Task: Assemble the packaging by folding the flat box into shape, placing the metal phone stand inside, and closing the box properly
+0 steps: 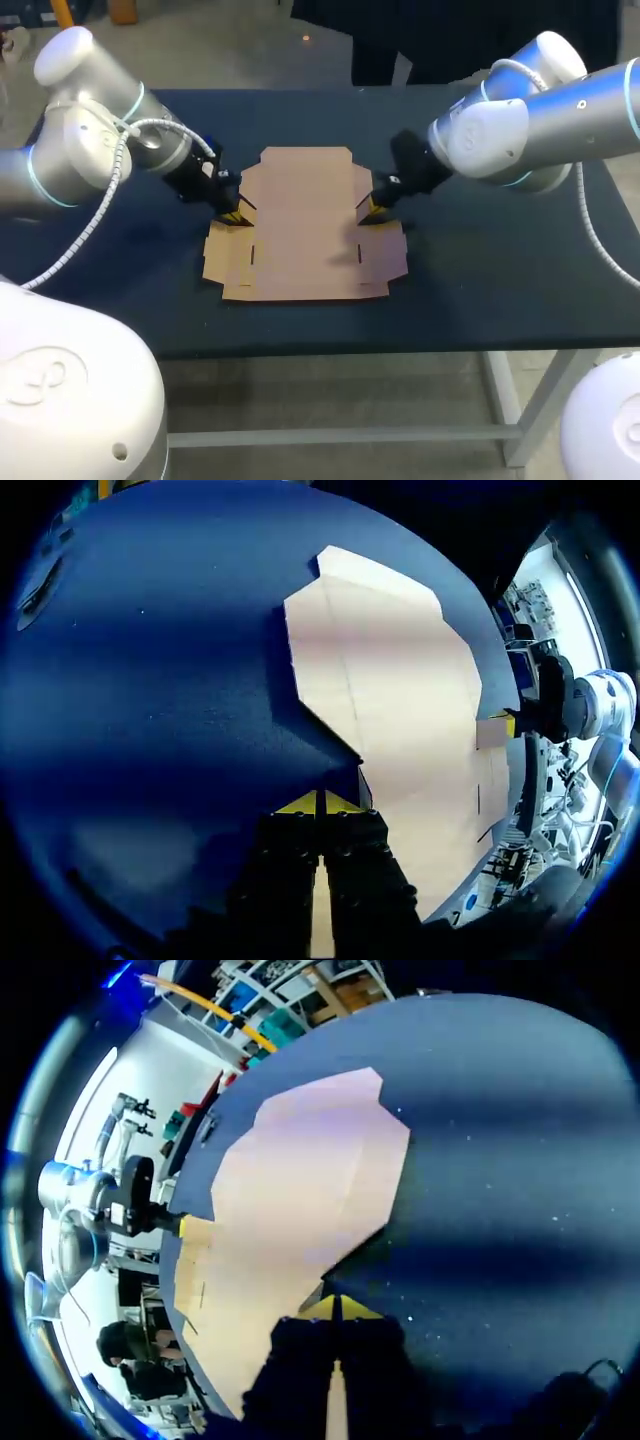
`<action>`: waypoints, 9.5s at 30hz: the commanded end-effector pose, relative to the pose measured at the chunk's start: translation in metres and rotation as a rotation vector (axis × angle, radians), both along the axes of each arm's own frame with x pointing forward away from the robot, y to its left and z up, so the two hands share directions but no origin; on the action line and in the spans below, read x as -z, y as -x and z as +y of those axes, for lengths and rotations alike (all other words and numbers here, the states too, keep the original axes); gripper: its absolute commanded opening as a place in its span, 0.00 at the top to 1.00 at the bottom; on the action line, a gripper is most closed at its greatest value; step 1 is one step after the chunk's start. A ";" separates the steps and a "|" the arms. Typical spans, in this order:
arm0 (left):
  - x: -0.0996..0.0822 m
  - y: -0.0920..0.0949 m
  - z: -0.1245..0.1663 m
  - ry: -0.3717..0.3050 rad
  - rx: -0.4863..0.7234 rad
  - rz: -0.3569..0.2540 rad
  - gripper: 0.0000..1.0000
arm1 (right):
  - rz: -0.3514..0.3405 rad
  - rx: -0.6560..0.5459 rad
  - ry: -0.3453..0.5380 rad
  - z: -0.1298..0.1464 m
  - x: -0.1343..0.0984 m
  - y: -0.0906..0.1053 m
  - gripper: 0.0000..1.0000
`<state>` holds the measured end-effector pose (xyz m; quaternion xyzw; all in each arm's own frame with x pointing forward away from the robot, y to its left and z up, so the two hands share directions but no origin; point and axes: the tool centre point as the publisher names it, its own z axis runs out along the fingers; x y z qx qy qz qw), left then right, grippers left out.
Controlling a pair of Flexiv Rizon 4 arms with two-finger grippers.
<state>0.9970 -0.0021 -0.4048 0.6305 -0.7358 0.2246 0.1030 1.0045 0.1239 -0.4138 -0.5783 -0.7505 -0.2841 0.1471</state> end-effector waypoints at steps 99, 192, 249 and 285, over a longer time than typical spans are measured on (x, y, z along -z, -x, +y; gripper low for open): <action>0.013 0.003 -0.059 -0.179 -0.006 -0.085 1.00 | -0.059 0.158 0.348 0.047 0.019 0.004 1.00; -0.064 0.214 0.043 0.020 -0.138 0.013 1.00 | 0.202 0.200 0.154 -0.095 -0.045 0.183 1.00; -0.004 0.193 0.037 0.125 -0.086 0.164 1.00 | 0.314 0.259 0.051 -0.040 0.002 0.197 1.00; 0.011 0.184 0.022 0.204 -0.004 0.221 1.00 | 0.311 0.253 -0.007 -0.023 0.017 0.187 1.00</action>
